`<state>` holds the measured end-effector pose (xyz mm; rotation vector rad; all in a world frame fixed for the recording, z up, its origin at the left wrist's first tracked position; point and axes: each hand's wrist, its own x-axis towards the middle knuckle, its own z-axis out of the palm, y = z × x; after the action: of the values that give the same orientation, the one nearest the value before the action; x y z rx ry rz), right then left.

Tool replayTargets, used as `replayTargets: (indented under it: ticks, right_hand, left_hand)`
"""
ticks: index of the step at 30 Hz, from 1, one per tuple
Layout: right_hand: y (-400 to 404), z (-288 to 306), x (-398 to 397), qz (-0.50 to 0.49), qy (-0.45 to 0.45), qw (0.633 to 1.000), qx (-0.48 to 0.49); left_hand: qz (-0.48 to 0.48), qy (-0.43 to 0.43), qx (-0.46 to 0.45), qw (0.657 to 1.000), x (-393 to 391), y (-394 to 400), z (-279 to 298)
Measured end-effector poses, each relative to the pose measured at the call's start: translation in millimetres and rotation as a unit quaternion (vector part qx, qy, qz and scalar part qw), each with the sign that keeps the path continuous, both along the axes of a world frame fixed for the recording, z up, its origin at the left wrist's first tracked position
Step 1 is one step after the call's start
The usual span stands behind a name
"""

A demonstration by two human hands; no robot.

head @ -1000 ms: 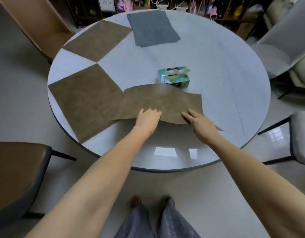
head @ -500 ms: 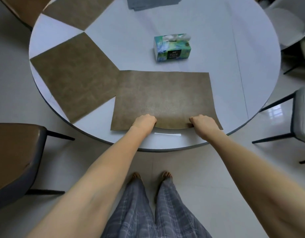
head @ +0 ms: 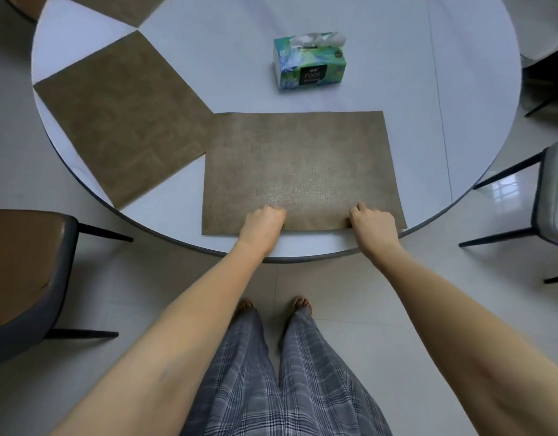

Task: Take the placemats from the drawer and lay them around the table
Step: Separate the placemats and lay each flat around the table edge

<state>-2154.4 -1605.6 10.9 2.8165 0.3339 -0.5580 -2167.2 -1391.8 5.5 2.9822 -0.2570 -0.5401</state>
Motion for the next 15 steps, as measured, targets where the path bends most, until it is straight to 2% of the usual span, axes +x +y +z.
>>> replayTargets:
  ticks: [15]
  right_hand:
    - [-11,-7,-14,-0.028,-0.005,0.999,0.022]
  left_hand:
    - [-0.029,0.010,0.018,0.999,-5,-12,8]
